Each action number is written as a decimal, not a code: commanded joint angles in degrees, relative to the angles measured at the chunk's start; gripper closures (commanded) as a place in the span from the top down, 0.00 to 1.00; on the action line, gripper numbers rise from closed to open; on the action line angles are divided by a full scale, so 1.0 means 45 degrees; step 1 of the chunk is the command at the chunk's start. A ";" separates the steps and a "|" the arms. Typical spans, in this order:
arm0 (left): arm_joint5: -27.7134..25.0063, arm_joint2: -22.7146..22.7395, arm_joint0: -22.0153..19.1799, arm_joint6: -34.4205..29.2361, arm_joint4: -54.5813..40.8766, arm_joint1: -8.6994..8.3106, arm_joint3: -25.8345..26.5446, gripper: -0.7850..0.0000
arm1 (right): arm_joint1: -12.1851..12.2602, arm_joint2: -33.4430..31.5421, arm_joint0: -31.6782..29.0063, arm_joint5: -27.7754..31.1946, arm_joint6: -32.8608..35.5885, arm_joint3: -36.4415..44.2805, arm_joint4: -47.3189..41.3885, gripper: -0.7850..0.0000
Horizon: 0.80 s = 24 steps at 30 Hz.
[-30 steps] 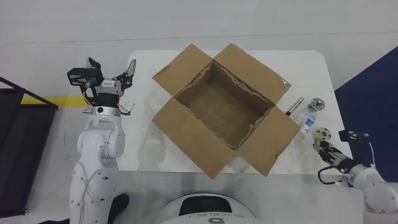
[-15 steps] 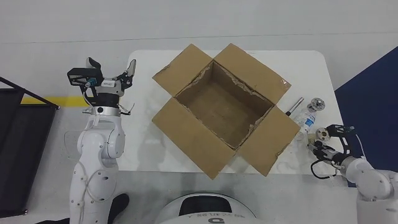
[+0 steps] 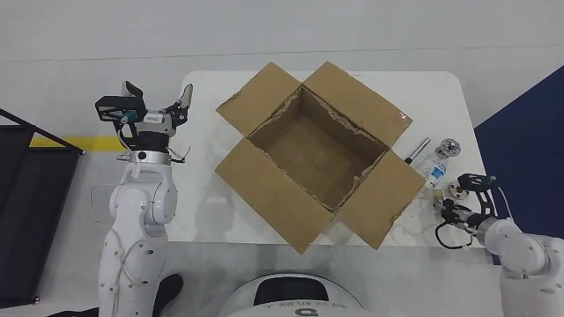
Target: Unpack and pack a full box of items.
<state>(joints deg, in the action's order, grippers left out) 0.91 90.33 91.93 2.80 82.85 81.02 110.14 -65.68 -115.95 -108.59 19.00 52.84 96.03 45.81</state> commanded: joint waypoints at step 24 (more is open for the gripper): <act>0.0000 0.0000 0.0000 0.0000 0.0000 0.0000 0.0000 1.00 | 0.0277 0.0297 0.0433 -0.0555 0.0342 -0.0229 -0.0028 0.28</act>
<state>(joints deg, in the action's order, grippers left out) 0.91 90.33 91.93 2.80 82.85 81.02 110.14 -64.46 -114.60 -106.64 16.55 54.47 95.01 45.78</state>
